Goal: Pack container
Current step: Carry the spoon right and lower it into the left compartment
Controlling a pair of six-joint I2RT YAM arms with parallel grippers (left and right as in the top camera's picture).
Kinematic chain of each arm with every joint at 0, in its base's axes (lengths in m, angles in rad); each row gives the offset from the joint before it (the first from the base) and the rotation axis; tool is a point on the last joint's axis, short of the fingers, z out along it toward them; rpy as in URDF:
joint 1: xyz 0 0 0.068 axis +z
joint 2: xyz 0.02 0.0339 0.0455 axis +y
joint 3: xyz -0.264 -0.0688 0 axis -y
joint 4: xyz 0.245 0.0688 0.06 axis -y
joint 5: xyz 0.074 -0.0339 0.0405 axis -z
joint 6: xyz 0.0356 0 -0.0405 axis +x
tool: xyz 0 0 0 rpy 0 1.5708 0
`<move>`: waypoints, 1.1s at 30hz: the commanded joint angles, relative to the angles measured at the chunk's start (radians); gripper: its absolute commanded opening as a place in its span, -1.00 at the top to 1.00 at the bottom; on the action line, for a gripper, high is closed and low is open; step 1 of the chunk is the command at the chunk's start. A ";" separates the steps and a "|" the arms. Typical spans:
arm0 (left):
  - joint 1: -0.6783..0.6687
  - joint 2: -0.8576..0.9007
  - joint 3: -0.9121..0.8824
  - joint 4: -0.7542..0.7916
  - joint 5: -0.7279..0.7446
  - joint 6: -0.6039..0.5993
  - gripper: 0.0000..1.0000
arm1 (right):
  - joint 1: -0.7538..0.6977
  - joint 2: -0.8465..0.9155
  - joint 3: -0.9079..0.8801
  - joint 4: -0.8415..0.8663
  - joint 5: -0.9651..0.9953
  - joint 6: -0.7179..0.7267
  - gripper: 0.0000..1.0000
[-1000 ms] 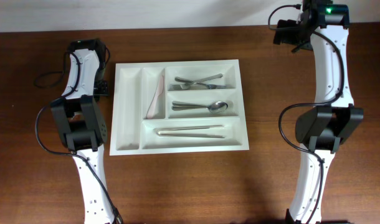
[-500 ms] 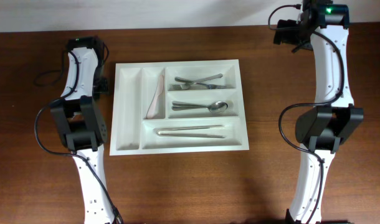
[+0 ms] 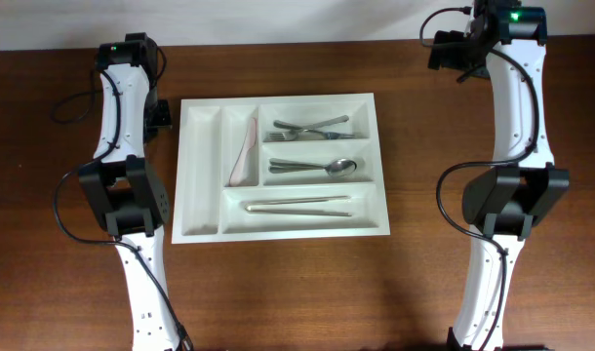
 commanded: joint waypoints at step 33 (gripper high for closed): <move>-0.206 0.007 0.214 -0.145 0.278 -0.111 0.96 | 0.005 0.000 -0.003 -0.001 0.016 0.012 -0.98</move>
